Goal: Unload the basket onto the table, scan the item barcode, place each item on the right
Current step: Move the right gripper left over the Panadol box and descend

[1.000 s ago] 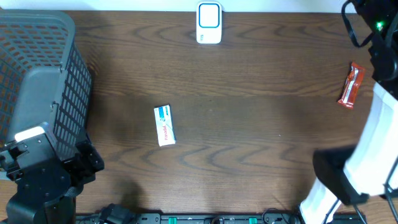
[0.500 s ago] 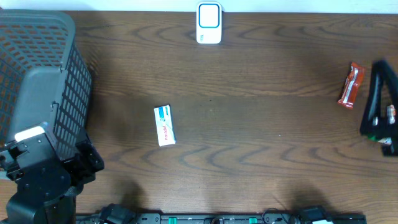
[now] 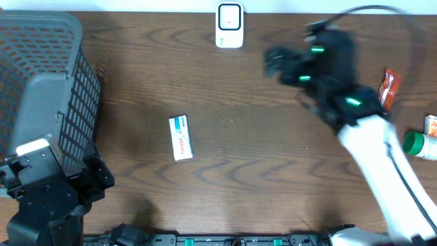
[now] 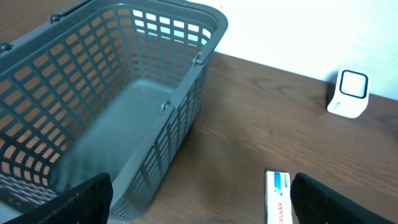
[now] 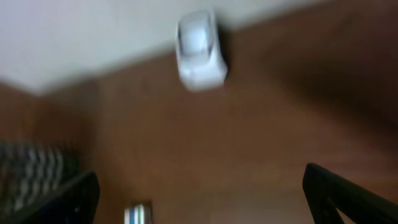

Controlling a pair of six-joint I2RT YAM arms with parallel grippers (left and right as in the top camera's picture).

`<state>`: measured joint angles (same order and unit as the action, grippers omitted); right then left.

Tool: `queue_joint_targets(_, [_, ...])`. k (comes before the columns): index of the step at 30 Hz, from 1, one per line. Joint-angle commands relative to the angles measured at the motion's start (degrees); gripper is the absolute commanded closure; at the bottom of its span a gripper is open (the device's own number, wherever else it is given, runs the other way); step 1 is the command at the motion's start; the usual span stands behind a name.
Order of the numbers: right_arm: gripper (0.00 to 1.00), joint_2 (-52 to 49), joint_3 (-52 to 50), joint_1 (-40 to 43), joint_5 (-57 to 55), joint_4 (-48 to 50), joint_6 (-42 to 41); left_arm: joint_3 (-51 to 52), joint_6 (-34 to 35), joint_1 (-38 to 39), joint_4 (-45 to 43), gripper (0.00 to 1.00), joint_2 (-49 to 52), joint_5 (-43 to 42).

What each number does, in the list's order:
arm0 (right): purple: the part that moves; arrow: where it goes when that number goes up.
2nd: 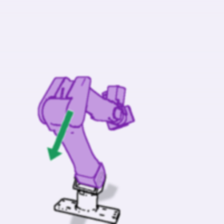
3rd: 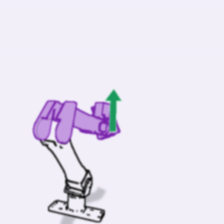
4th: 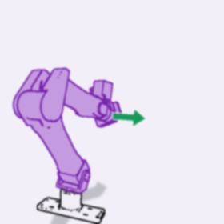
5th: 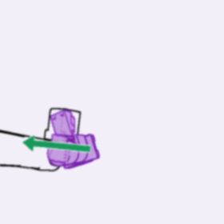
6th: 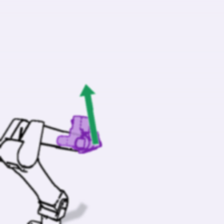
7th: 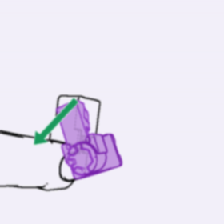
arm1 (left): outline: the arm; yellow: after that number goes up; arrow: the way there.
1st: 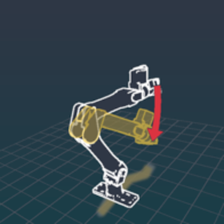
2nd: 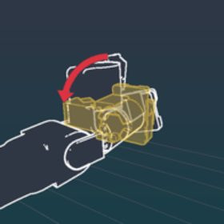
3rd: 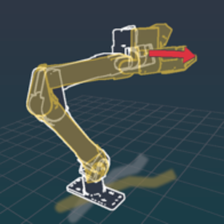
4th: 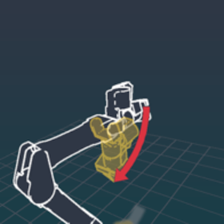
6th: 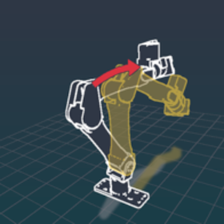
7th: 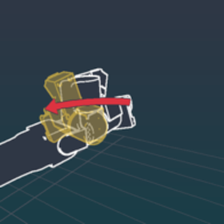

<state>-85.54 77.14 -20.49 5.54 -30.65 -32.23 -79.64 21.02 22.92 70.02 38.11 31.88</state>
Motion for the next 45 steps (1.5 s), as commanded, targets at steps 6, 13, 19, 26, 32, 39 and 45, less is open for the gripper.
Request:
queue_joint_targets(6, [0.01, -17.49, 5.97, -15.72, 2.93, -3.1, -4.28, -0.48, 0.31, -0.24, -0.17, 0.08, -0.13, 0.5])
queue_joint_targets(13, [0.01, -21.24, 7.72, -25.16, -5.42, -3.67, -6.71, -0.48, 0.31, -0.24, -0.17, 0.09, -0.13, 0.5])
queue_joint_targets(19, [0.01, -21.7, 7.72, -31.3, -14.16, -4.31, -7.69, -0.48, 0.31, -0.24, -0.17, 0.09, -0.13, 0.5])
queue_joint_targets(26, [0.01, -25.07, 7.72, -33.86, -14.69, -2.82, -11.19, -0.48, 0.31, -0.24, -0.17, 0.09, -0.13, 0.5])
queue_joint_targets(32, [0.01, -27.26, 7.96, -35.5, -14.69, -0.33, -13.68, -0.48, 0.33, -0.24, -0.17, 0.09, -0.13, 0.5])
queue_joint_targets(39, [0.01, -31.82, 8.2, -37.4, -14.21, 0.28, -16.55, -0.48, 0.31, -0.24, -0.17, 0.09, -0.13, 0.5])
queue_joint_targets(45, [0.01, -34.34, 8.41, -38.6, -14.29, 1.11, -16.61, -0.48, 0.31, -0.24, -0.17, 0.09, -0.13, 0.5])
